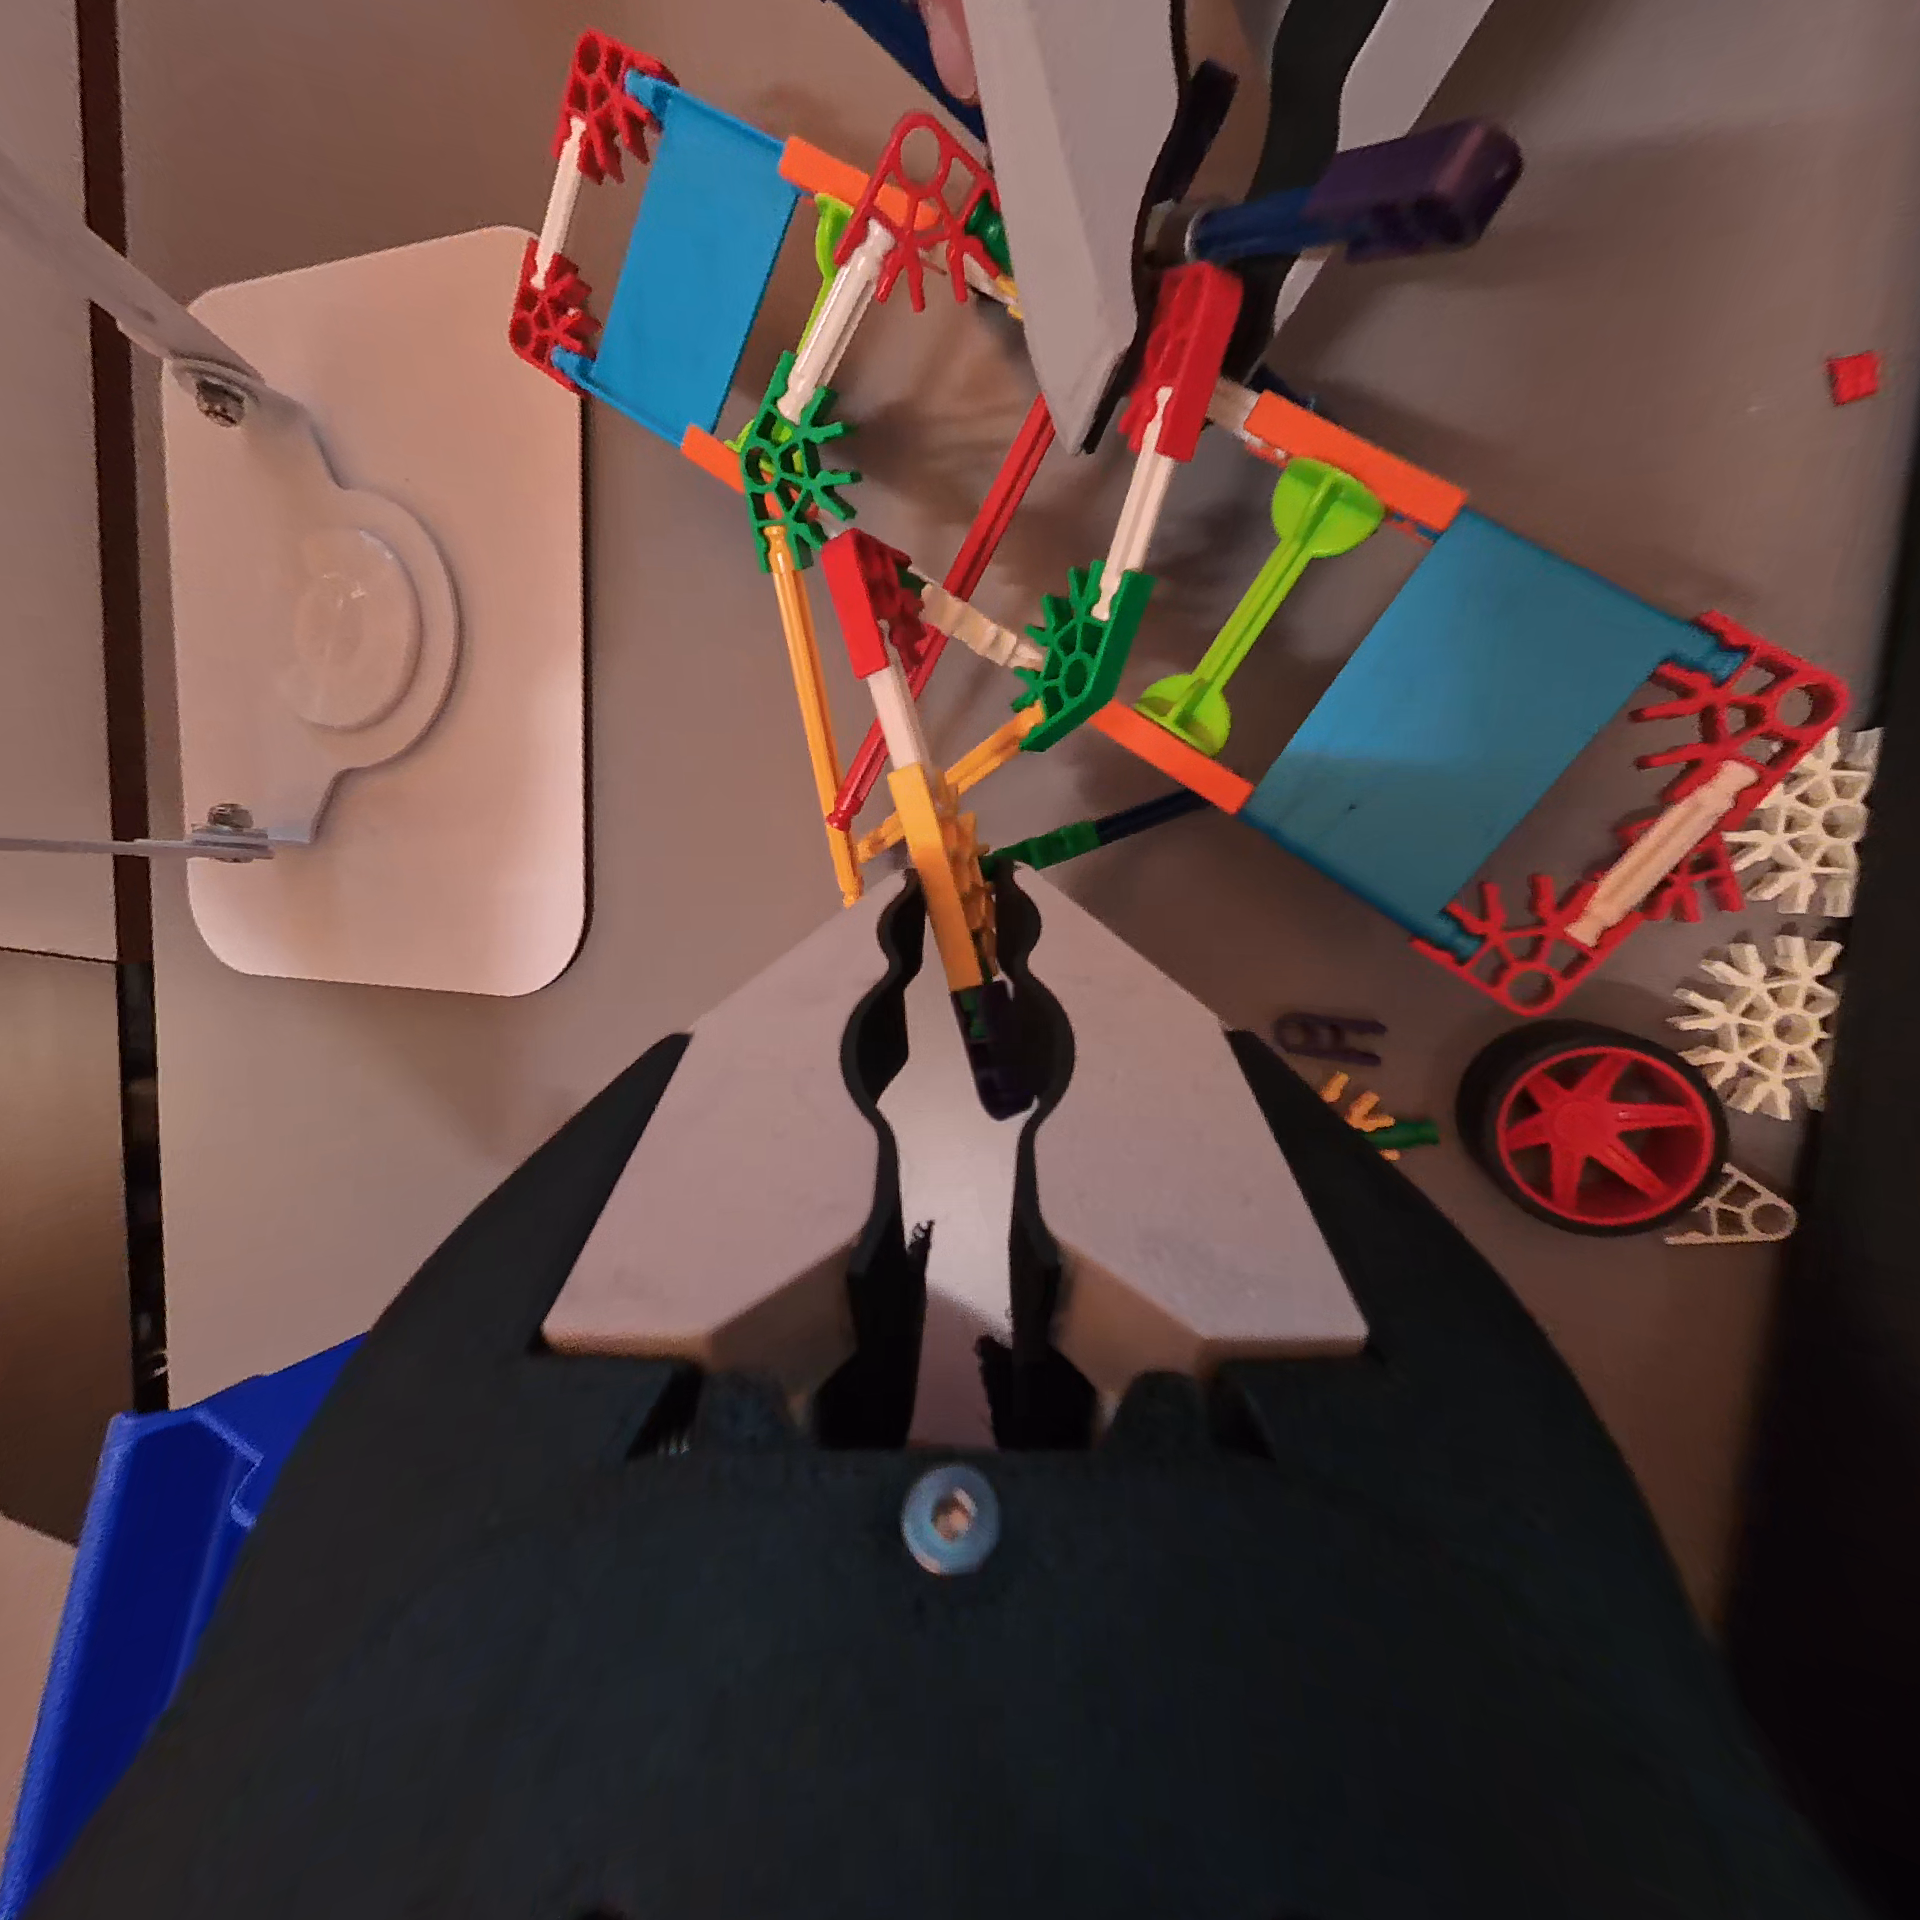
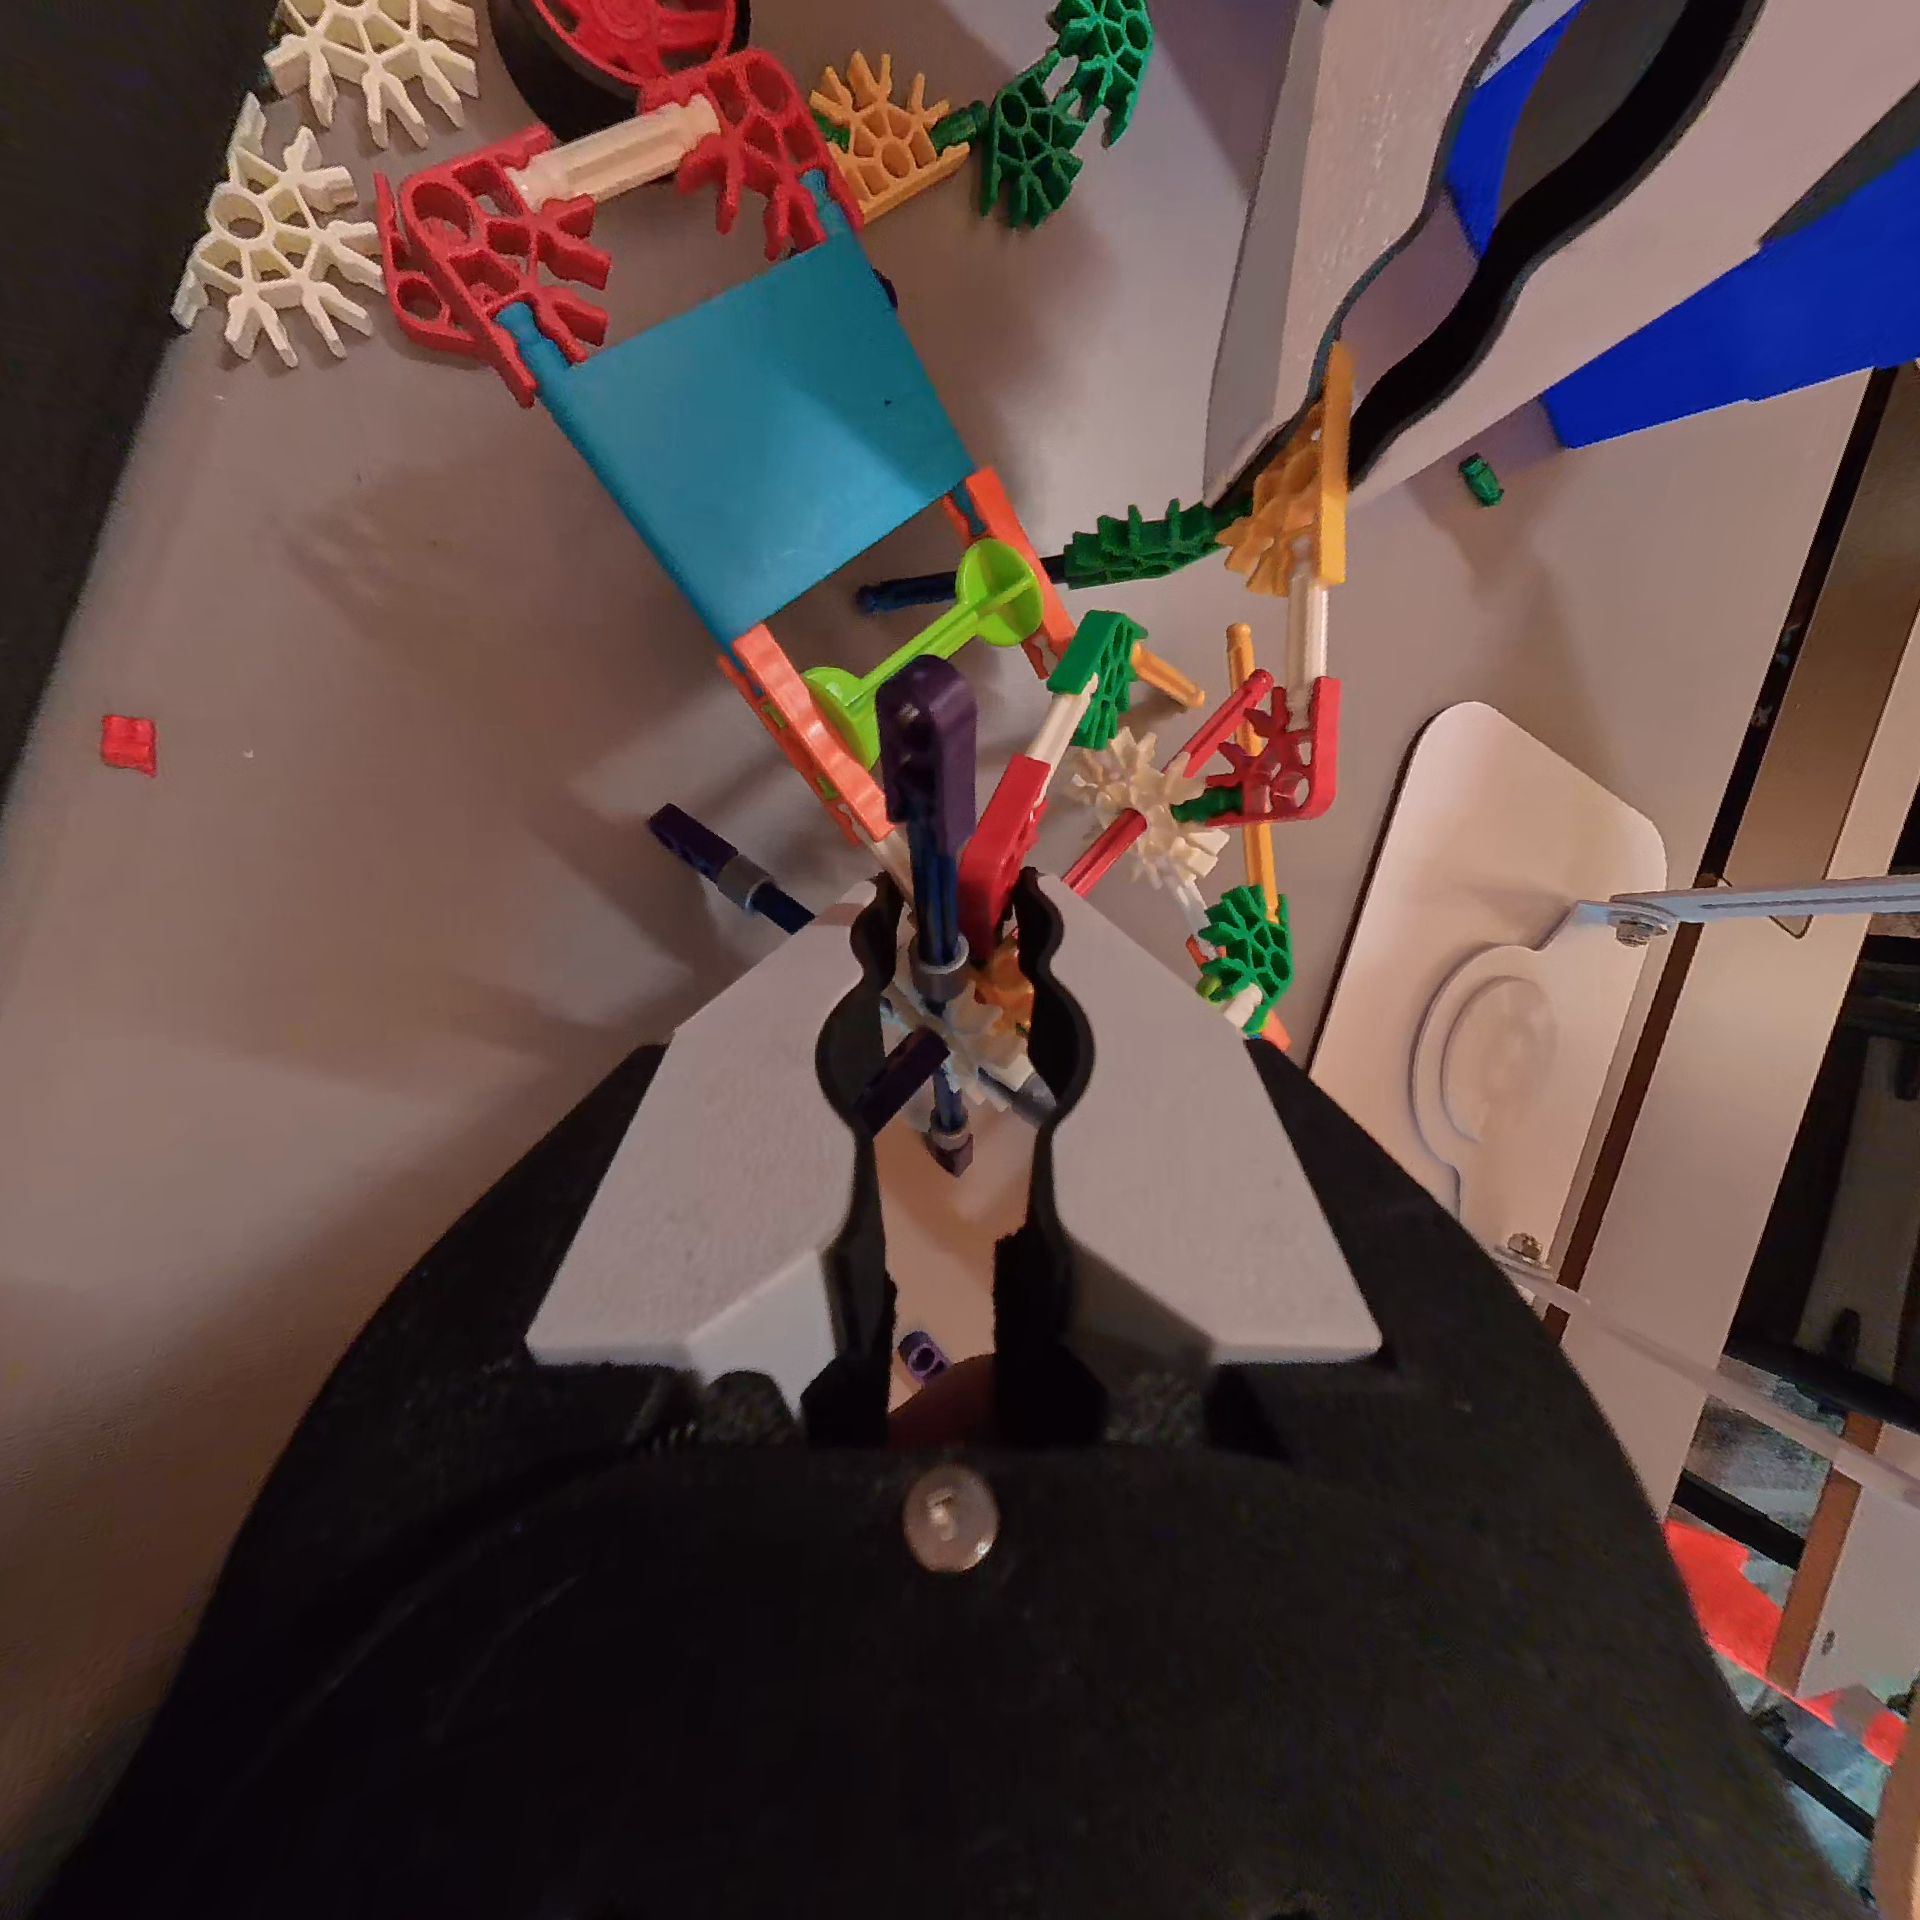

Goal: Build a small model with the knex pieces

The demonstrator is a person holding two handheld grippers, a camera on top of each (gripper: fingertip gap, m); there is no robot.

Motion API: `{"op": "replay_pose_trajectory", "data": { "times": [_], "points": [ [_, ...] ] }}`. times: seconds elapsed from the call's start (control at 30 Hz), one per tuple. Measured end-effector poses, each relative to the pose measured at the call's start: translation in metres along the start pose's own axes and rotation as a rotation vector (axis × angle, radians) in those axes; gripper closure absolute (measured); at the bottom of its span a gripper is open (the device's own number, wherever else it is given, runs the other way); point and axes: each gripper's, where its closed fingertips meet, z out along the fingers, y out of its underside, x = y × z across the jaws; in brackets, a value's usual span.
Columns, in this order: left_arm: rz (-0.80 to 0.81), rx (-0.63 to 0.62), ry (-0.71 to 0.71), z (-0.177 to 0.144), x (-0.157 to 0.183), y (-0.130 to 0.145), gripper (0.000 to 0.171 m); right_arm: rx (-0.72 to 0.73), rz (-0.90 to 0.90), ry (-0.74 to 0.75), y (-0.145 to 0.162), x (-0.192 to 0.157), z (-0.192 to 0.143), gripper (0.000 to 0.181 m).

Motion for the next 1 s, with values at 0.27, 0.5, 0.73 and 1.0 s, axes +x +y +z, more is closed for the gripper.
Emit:
{"op": "replay_pose_trajectory", "data": {
  "times": [0.27,0.5,0.73,1.0],
  "points": [
    [0.005,-0.019,-0.08,0.0,-0.015,0.004,0.16,0.002,0.001,0.004,-0.001,0.001,-0.001,0.161],
    [-0.039,-0.023,-0.055,0.003,-0.016,0.016,0.148,-0.001,0.004,0.007,0.001,0.001,-0.001,0.161],
    [-0.06,0.103,0.056,0.013,-0.006,0.003,0.141,-0.004,-0.002,-0.005,0.003,-0.001,-0.003,0.161],
    [-0.067,0.186,0.141,0.013,0.004,-0.01,0.151,-0.009,-0.001,-0.006,0.006,-0.001,-0.004,0.161]
  ]
}}
